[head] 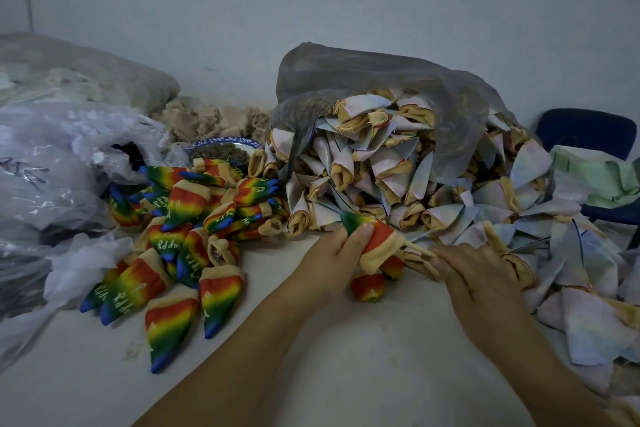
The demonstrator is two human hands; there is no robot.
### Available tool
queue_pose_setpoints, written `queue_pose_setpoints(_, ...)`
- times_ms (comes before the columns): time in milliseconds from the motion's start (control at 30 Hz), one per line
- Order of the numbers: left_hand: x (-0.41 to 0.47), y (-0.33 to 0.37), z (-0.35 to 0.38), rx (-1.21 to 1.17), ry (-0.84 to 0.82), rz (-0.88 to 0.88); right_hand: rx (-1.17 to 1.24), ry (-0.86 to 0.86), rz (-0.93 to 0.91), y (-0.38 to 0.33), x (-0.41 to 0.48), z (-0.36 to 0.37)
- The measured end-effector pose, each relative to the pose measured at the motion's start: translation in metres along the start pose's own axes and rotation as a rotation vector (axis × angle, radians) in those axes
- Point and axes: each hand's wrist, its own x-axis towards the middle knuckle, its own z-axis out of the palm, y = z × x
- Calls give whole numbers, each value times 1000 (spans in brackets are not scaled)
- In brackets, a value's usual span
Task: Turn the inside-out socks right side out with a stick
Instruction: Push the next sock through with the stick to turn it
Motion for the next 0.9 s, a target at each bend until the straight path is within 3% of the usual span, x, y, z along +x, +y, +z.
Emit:
queue_pose_setpoints(200, 2, 4, 11, 134, 43, -32, 109, -3, 58, -13, -4, 5)
queue_pose_setpoints(300, 2, 6, 11, 121, 91, -9, 152, -95, 132, -31, -9, 13)
queue_pose_setpoints(500, 1, 0, 14, 138, 98, 3, 190, -109, 133, -26, -9, 10)
queue_pose_setpoints(667, 0, -4, 12, -75, 102, -19, 181, -86, 108, -22, -7, 13)
queue_pose_setpoints(900, 1, -5, 8, -195, 78, -27, 127, -35, 6, -7, -2, 7)
